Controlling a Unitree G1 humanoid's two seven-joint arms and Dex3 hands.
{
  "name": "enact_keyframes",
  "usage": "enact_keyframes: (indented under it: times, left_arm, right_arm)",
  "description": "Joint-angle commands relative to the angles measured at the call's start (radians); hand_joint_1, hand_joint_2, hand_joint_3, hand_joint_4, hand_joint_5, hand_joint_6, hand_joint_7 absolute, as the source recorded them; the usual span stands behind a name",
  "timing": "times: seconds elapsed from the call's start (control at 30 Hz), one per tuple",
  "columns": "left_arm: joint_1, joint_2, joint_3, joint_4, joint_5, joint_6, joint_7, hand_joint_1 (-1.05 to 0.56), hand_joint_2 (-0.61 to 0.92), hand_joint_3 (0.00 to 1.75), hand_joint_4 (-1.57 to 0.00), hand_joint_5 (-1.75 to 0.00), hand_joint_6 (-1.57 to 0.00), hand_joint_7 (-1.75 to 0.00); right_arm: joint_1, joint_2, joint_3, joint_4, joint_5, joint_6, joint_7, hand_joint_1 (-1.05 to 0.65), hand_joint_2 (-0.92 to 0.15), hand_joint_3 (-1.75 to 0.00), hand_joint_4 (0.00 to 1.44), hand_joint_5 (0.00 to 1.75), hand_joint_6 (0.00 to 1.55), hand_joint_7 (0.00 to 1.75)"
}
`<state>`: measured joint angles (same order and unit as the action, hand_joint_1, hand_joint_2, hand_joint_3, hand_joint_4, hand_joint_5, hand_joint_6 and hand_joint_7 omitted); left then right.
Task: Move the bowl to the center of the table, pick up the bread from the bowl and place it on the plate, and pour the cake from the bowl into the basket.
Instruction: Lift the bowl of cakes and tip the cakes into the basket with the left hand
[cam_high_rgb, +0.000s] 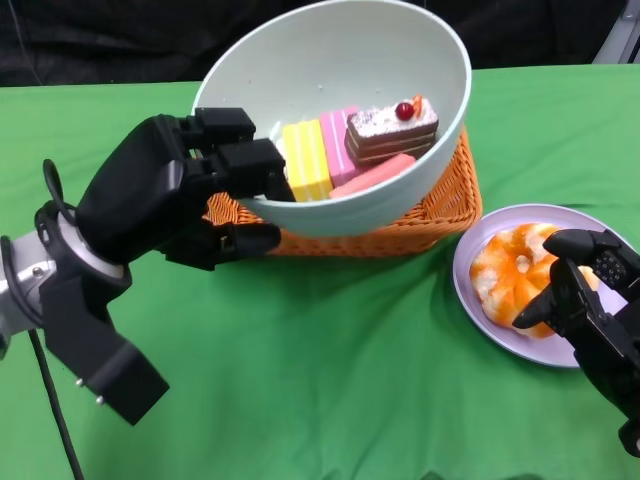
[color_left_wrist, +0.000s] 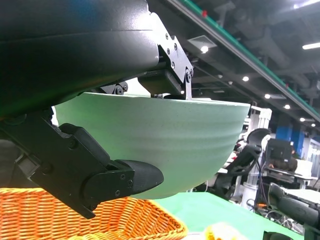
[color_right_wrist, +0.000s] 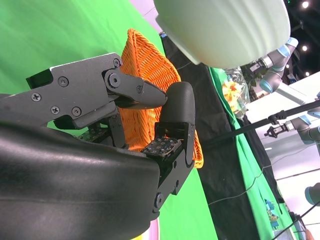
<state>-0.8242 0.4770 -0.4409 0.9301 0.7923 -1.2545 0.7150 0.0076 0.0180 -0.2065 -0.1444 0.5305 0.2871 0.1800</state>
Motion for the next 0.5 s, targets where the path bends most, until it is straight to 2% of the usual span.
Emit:
enact_keyframes:
  times: [0.03, 0.07, 0.2, 0.3, 0.37, 0.5]
  left_arm:
    - [-0.021, -0.001, 0.041, 0.003, -0.045, -0.017, -0.035, -0.09, 0.6, 1.05, -0.8, -1.69, -0.76, -1.41]
    - [-0.019, -0.004, 0.048, 0.003, -0.048, -0.019, -0.045, -0.09, 0.6, 1.05, -0.8, -1.69, -0.76, -1.41]
    - [-0.053, -0.11, 0.098, 0.085, -0.182, 0.016, -0.135, -0.07, 0.58, 1.08, -0.81, -1.74, -0.75, -1.45]
    - [-0.058, -0.142, 0.125, 0.102, -0.252, 0.024, -0.212, -0.07, 0.57, 1.11, -0.81, -1.75, -0.75, -1.46]
    - [-0.061, -0.161, 0.143, 0.111, -0.295, 0.027, -0.265, -0.06, 0.52, 1.21, -0.82, -1.73, -0.75, -1.44]
    - [-0.06, -0.207, 0.178, 0.137, -0.414, 0.034, -0.411, -0.05, 0.52, 1.24, -0.82, -1.7, -0.74, -1.46]
  right_arm:
    - [-0.002, -0.005, -0.005, 0.001, 0.001, -0.014, 0.006, -0.16, -0.86, -0.61, 0.72, 1.67, 0.66, 1.36]
    - [-0.002, -0.005, -0.005, 0.001, 0.001, -0.014, 0.006, -0.16, -0.86, -0.61, 0.72, 1.67, 0.66, 1.36]
    - [-0.007, -0.008, 0.008, 0.029, -0.03, -0.037, 0.01, -0.14, -0.82, -0.69, 0.72, 1.68, 0.65, 1.4]
    - [-0.008, -0.006, 0.011, 0.034, -0.039, -0.044, 0.012, -0.13, -0.81, -0.72, 0.72, 1.68, 0.64, 1.41]
    - [-0.008, -0.005, 0.011, 0.038, -0.041, -0.046, 0.015, -0.14, -0.8, -0.73, 0.72, 1.68, 0.64, 1.41]
    - [-0.012, -0.005, 0.015, 0.056, -0.052, -0.062, 0.024, -0.14, -0.79, -0.75, 0.72, 1.67, 0.64, 1.41]
